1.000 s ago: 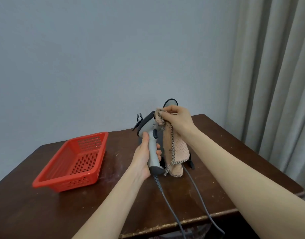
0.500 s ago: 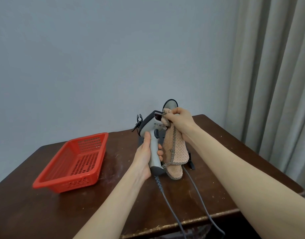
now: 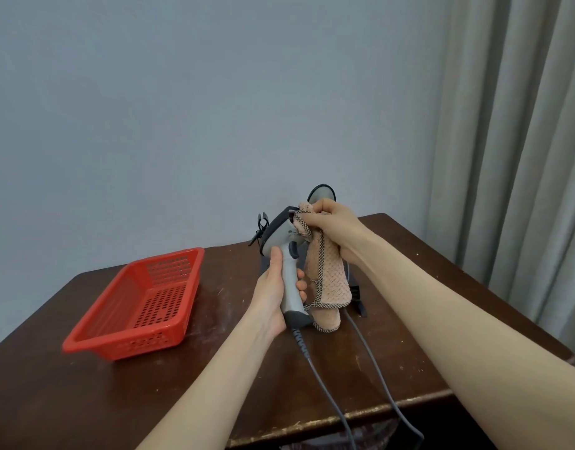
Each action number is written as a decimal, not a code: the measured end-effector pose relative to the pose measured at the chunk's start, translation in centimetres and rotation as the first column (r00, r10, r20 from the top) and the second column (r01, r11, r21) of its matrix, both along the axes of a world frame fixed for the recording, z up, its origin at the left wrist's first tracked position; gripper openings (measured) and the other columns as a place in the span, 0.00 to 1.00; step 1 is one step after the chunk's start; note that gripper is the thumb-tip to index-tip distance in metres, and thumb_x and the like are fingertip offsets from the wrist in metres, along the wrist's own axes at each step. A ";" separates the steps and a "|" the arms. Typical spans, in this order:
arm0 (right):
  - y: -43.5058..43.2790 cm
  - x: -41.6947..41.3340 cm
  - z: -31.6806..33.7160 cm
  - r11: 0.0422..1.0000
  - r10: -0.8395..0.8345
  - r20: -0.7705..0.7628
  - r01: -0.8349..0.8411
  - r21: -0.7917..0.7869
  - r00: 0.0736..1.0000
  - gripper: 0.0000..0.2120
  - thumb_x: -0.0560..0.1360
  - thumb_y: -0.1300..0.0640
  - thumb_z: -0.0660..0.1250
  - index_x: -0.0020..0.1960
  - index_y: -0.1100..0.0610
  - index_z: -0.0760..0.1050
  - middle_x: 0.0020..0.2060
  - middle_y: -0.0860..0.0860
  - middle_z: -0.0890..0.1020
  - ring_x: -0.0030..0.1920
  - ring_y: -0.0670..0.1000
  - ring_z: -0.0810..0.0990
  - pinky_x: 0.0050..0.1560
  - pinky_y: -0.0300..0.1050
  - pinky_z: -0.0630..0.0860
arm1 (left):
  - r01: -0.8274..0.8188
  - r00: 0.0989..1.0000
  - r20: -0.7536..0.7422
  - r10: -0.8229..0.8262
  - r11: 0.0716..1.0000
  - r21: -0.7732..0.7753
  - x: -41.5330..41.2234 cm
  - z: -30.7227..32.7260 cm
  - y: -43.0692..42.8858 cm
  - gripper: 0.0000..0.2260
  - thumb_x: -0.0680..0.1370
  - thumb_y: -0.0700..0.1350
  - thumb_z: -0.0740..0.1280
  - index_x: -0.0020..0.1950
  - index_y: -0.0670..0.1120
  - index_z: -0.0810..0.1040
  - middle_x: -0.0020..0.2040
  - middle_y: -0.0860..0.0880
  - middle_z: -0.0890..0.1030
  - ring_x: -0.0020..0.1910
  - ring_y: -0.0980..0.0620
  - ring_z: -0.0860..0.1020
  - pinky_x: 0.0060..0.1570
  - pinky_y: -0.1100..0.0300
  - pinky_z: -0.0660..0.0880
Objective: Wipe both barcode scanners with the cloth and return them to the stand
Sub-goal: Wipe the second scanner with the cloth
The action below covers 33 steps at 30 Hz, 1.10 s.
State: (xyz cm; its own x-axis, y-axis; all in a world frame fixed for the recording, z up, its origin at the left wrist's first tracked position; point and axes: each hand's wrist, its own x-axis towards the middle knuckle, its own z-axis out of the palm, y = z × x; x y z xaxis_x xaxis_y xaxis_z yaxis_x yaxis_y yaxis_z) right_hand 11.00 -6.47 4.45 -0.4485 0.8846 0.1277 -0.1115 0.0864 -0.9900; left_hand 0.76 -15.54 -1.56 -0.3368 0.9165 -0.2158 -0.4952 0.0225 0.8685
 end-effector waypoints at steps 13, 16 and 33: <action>0.9 0.4 -0.4 0.965 -0.233 0.187 0.204 0.162 0.954 0.10 0.69 0.66 0.68 0.36 0.54 0.70 0.35 0.52 0.76 0.43 0.54 0.77 0.45 0.52 0.78 | 0.011 1.000 -0.010 -0.011 1.000 -0.025 0.1 -0.4 0.0 0.22 0.76 0.62 0.62 0.46 0.42 0.75 0.29 0.48 0.75 0.22 0.54 0.70 0.21 0.64 0.70; 0.9 0.4 -0.8 0.947 -0.303 0.134 0.282 0.154 0.944 0.09 0.71 0.61 0.70 0.36 0.54 0.71 0.37 0.49 0.76 0.44 0.50 0.76 0.39 0.42 0.73 | -0.002 1.000 0.023 0.003 1.000 -0.022 0.2 -0.1 0.2 0.21 0.76 0.62 0.62 0.45 0.42 0.76 0.29 0.49 0.75 0.22 0.55 0.71 0.21 0.64 0.70; -1.3 0.3 0.2 0.950 -0.127 0.071 0.100 0.296 0.989 0.06 0.75 0.60 0.69 0.50 0.60 0.83 0.30 0.47 0.78 0.23 0.37 0.73 0.31 0.31 0.69 | -0.034 0.999 0.021 0.034 0.999 -0.016 -0.3 -0.3 0.5 0.22 0.75 0.62 0.63 0.49 0.42 0.76 0.31 0.48 0.76 0.24 0.54 0.71 0.23 0.63 0.71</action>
